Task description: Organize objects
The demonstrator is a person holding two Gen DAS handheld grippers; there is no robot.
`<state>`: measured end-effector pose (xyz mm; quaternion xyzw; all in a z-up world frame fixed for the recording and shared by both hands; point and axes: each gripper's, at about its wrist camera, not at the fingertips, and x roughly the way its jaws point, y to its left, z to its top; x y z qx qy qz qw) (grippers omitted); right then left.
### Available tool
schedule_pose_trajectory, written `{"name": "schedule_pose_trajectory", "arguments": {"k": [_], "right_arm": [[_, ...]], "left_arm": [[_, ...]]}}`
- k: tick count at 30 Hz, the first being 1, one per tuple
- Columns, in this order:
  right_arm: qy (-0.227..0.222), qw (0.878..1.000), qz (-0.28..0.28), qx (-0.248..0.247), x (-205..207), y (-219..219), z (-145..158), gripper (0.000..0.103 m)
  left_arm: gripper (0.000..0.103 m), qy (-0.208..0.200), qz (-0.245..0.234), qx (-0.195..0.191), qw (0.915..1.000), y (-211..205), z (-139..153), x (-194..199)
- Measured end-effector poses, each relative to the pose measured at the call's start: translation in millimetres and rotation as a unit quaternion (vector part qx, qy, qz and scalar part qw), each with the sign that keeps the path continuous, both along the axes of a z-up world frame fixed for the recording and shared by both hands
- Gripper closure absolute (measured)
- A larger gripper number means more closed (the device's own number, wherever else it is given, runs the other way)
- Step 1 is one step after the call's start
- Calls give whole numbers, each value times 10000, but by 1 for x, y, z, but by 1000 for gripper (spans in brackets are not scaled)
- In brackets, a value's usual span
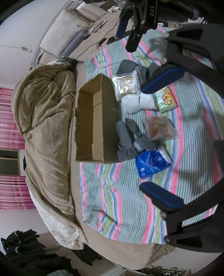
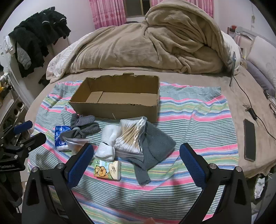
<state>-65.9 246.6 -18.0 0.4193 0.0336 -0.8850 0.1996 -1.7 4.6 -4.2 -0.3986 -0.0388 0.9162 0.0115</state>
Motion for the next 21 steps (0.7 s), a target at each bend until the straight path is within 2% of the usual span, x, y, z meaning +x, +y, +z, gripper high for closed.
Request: {"name": "schedule_pose_trajectory", "arguments": {"k": [21], "right_arm": [[-40, 10000, -3, -36, 1, 0, -1, 1]], "left_arm": [[1, 17, 29, 43, 10000, -2, 3, 4]]}}
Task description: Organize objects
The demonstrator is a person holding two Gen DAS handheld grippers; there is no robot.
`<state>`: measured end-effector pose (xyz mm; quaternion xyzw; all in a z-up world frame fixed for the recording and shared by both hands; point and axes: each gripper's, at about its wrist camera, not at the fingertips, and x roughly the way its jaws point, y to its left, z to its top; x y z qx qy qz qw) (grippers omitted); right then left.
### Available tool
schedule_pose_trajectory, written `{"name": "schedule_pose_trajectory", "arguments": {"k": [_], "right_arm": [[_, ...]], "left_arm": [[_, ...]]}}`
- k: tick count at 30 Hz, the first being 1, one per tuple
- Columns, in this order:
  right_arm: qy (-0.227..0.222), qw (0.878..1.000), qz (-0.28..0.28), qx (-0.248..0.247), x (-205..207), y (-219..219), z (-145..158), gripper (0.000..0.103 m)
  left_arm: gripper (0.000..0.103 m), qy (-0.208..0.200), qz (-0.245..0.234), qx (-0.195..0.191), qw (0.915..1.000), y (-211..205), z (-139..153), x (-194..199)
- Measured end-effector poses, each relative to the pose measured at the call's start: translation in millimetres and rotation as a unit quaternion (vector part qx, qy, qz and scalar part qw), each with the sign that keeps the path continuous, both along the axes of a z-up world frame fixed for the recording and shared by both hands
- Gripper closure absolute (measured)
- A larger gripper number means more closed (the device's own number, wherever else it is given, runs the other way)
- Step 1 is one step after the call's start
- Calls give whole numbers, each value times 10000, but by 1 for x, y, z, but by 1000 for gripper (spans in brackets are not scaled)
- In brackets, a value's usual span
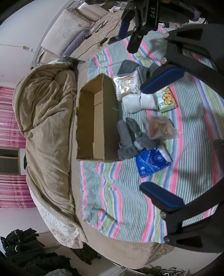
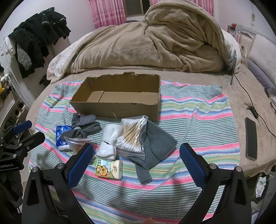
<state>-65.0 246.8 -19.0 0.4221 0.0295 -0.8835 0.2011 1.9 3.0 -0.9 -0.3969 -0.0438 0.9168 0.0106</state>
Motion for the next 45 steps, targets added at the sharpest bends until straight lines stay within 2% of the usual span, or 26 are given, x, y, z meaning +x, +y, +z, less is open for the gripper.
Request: {"name": "schedule_pose_trajectory", "arguments": {"k": [20, 33, 37, 45], "right_arm": [[-10, 10000, -9, -7, 0, 0, 1, 1], [-5, 10000, 19, 5, 2, -3, 2, 1], [-8, 10000, 16, 4, 2, -3, 2, 1], [-10, 10000, 49, 21, 4, -7, 3, 1]], "left_arm": [[1, -17, 36, 41, 10000, -3, 0, 2], [1, -67, 124, 263, 9996, -9, -3, 3], [1, 44, 183, 41, 9998, -7, 0, 5], [1, -59, 57, 222, 9997, -9, -5, 4]]}}
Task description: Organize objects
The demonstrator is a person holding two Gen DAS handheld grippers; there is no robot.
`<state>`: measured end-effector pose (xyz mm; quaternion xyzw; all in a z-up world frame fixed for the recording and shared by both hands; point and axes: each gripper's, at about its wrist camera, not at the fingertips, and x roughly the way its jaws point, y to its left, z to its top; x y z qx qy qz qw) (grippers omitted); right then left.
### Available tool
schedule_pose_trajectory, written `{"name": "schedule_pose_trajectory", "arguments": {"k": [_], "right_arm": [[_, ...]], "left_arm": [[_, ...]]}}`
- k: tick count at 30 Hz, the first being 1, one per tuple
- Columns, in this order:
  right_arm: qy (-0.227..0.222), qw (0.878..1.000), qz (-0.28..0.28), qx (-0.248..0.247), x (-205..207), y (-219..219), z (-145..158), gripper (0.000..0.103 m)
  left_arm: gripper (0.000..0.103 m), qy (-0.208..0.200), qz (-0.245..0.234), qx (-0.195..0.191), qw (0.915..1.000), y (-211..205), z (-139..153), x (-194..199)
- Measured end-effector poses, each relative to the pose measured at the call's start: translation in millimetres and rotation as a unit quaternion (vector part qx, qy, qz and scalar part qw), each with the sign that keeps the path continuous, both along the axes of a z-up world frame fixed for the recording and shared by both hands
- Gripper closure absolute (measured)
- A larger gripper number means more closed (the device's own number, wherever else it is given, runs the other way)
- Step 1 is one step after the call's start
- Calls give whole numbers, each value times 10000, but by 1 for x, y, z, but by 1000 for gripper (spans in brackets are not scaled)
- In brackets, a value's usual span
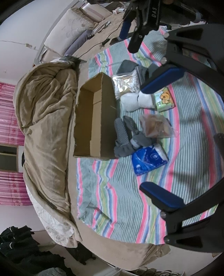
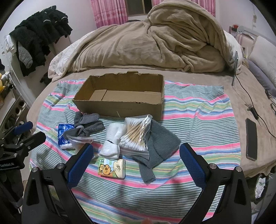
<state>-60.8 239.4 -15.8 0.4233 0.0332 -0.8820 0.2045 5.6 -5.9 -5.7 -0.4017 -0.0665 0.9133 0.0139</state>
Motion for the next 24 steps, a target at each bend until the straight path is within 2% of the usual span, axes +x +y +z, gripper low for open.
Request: {"name": "schedule_pose_trajectory", "arguments": {"k": [24], "right_arm": [[-40, 10000, 25, -75, -5, 0, 0, 1]], "left_arm": [[1, -74, 17, 29, 10000, -1, -3, -3]]}}
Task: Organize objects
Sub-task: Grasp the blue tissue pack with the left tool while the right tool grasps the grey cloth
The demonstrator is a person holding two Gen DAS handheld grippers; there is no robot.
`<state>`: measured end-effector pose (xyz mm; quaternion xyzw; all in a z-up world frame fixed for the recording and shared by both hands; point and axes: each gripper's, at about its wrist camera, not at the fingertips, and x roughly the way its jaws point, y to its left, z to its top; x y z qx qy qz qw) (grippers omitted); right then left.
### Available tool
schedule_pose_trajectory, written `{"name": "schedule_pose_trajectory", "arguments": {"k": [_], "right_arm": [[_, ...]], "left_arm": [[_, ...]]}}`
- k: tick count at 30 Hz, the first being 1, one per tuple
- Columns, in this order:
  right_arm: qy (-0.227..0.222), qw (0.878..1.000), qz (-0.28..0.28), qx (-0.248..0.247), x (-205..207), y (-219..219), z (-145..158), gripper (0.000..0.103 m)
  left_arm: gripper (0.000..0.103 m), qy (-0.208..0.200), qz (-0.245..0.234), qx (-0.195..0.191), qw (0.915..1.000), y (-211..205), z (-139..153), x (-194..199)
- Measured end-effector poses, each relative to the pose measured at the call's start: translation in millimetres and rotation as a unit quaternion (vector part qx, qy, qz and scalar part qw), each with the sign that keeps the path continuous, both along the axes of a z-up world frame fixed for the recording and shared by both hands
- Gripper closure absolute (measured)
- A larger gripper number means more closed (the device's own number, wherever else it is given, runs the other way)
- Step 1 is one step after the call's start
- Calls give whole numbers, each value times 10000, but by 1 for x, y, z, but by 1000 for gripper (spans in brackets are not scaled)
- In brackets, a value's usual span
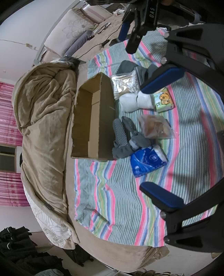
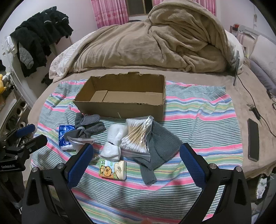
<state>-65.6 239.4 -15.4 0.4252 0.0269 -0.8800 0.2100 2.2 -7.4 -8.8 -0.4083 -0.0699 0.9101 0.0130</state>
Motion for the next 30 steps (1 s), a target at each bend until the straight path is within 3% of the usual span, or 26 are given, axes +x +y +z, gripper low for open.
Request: {"name": "schedule_pose_trajectory", "arguments": {"k": [11, 20, 30], "right_arm": [[-99, 9999, -91, 62, -18, 9, -13, 1], [-269, 9981, -506, 244, -47, 36, -38, 1], [-681, 9948, -716, 236, -71, 52, -74, 7]], "left_arm": [[1, -240, 249, -181, 9992, -17, -22, -19], [2, -566, 366, -256, 9974, -36, -53, -36], [23, -894, 400, -78, 9952, -51, -86, -58]]}}
